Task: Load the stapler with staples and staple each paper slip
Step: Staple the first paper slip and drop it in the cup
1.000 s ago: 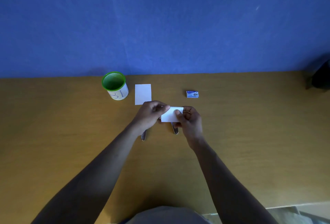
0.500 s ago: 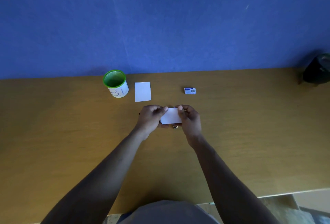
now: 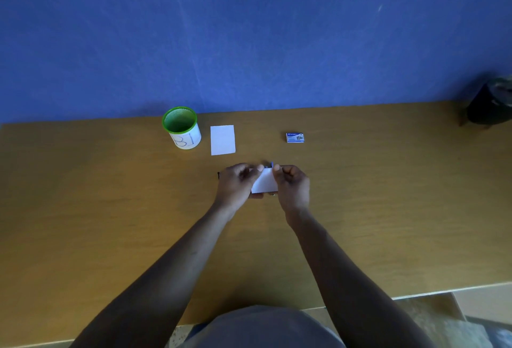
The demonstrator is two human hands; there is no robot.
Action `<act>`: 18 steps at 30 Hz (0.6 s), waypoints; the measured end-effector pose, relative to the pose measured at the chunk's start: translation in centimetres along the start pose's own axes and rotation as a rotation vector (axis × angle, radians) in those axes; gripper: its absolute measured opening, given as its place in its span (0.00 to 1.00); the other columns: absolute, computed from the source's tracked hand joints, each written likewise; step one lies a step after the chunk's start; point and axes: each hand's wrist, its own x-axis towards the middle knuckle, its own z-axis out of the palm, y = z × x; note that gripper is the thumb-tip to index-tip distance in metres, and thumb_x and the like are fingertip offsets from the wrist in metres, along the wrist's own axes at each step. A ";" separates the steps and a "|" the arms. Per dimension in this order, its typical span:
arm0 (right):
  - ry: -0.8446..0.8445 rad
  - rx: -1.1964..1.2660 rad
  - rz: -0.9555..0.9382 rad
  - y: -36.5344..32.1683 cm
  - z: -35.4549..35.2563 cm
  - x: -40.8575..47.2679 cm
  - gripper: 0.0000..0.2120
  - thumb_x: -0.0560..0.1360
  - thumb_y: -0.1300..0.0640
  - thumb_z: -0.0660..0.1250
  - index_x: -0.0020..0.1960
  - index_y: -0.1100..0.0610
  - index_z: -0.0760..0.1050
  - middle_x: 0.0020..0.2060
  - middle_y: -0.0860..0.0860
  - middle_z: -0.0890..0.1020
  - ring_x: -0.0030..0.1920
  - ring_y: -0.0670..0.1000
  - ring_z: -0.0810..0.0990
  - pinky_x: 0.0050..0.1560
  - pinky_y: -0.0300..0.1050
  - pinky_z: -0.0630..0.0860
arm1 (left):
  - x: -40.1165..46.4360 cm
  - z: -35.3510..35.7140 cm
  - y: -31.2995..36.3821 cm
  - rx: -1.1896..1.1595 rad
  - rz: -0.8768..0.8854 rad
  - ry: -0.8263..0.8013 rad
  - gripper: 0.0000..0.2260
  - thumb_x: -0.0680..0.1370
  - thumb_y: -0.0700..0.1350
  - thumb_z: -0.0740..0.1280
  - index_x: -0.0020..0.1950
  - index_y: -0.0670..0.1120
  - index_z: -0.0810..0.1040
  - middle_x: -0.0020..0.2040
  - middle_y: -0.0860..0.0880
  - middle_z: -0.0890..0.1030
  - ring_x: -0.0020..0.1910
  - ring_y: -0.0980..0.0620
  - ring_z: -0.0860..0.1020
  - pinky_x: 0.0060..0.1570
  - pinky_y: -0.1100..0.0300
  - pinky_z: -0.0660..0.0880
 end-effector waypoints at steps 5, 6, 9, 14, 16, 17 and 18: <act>0.026 -0.061 -0.006 0.2 0.5 -0.1 0.08 0.78 0.53 0.69 0.41 0.55 0.78 0.32 0.50 0.81 0.34 0.48 0.77 0.35 0.48 0.75 | 0.1 0.0 -0.5 0.036 0.016 0.028 0.03 0.74 0.44 0.73 0.45 0.47 0.81 0.38 0.49 0.82 0.35 0.55 0.81 0.29 0.56 0.79; 0.030 -0.084 -0.013 0.3 0.5 -0.1 0.08 0.78 0.53 0.69 0.41 0.54 0.78 0.32 0.49 0.81 0.33 0.47 0.76 0.35 0.45 0.74 | 0.1 0.0 -0.6 0.065 0.024 0.041 0.03 0.74 0.44 0.73 0.42 0.48 0.81 0.37 0.49 0.82 0.34 0.55 0.80 0.29 0.57 0.78; 0.027 -0.143 -0.031 0.4 0.4 -0.1 0.07 0.78 0.54 0.68 0.41 0.53 0.77 0.33 0.48 0.81 0.35 0.48 0.77 0.37 0.43 0.73 | 0.4 -0.2 -0.7 0.102 -0.018 0.038 0.04 0.74 0.45 0.73 0.39 0.48 0.82 0.37 0.49 0.82 0.37 0.51 0.80 0.37 0.47 0.81; 0.012 -0.138 -0.033 0.4 0.3 0.0 0.07 0.78 0.56 0.68 0.41 0.53 0.78 0.32 0.45 0.79 0.32 0.42 0.74 0.34 0.39 0.70 | 0.6 -0.7 -0.6 0.008 -0.125 -0.006 0.05 0.75 0.45 0.71 0.39 0.47 0.84 0.38 0.47 0.83 0.42 0.45 0.81 0.48 0.37 0.79; 0.000 -0.088 -0.008 0.5 0.3 0.2 0.08 0.78 0.57 0.68 0.41 0.56 0.78 0.32 0.47 0.79 0.32 0.43 0.74 0.34 0.39 0.71 | 0.6 -0.8 -0.7 0.007 -0.120 -0.015 0.05 0.76 0.45 0.70 0.41 0.48 0.84 0.39 0.48 0.84 0.43 0.46 0.81 0.51 0.38 0.79; -0.004 -0.053 0.011 0.5 0.3 0.3 0.08 0.78 0.58 0.68 0.40 0.58 0.78 0.32 0.48 0.78 0.32 0.44 0.73 0.35 0.40 0.71 | 0.5 -0.8 -0.7 0.008 -0.116 -0.015 0.06 0.77 0.45 0.69 0.41 0.48 0.83 0.38 0.48 0.83 0.42 0.47 0.80 0.52 0.39 0.79; -0.007 -0.019 0.034 0.5 0.3 0.4 0.09 0.78 0.59 0.68 0.40 0.59 0.79 0.32 0.48 0.78 0.32 0.43 0.73 0.35 0.39 0.71 | 0.5 -0.8 -0.7 0.015 -0.108 -0.011 0.07 0.78 0.45 0.69 0.41 0.49 0.83 0.38 0.49 0.83 0.41 0.48 0.79 0.51 0.41 0.79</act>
